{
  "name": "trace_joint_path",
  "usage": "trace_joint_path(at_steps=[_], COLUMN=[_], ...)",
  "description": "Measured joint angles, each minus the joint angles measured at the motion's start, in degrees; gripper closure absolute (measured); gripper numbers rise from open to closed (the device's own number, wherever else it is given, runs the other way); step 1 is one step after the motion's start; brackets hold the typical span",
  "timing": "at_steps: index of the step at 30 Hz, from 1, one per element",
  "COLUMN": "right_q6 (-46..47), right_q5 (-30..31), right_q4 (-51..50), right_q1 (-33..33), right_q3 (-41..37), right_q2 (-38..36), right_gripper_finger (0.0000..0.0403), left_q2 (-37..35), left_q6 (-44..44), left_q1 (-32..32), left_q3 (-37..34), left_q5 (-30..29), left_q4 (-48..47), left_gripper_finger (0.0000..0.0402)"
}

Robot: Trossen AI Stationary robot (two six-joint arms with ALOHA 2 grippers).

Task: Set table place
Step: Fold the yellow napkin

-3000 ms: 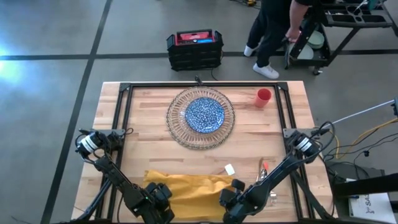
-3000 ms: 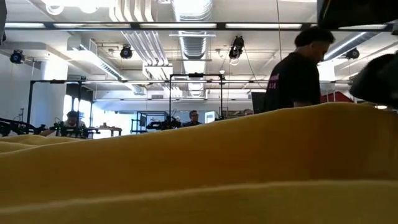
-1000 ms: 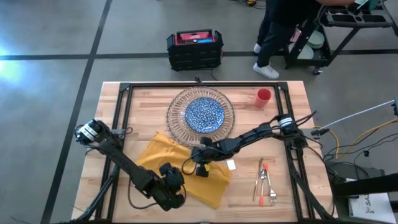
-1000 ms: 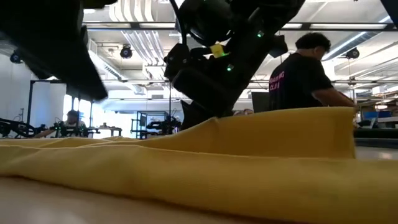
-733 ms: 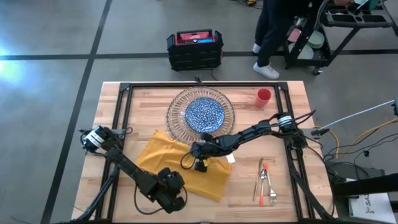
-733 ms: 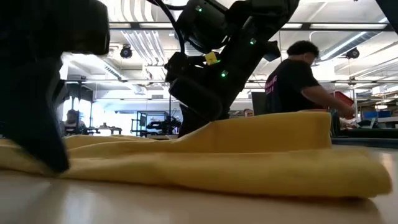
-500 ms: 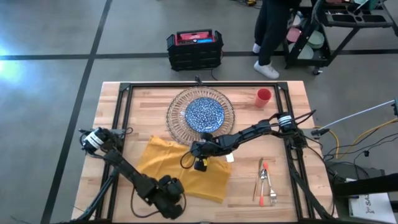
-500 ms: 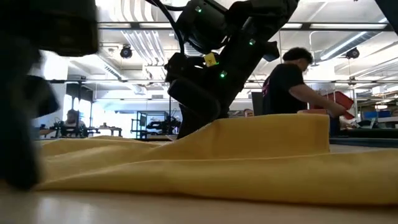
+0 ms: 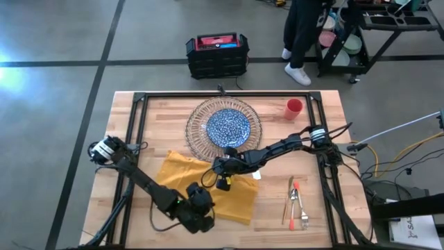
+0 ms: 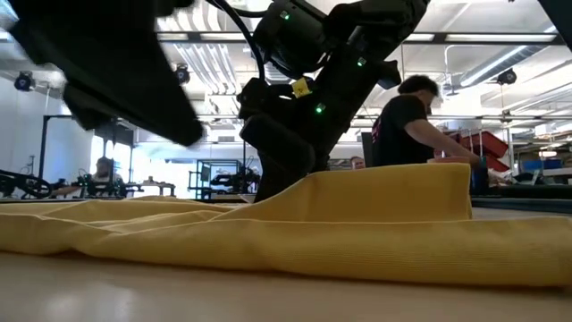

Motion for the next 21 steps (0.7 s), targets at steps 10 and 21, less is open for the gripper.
trace_joint_path(at_steps=[10,21], right_q6=[-0.1,-0.26], right_q5=[-0.15,-0.12], right_q4=[0.07,0.04], right_q1=[0.0,0.0], right_q3=[-0.01,-0.02], right_q2=[0.0,0.0], right_gripper_finger=[0.0403,0.0403], left_q2=[4.61,9.21], left_q6=[1.04,-1.48], left_q1=[1.27,0.58], left_q3=[-0.02,-0.02], left_q5=[2.5,10.24], left_q4=[7.95,14.79], left_gripper_finger=[0.0402,0.0402])
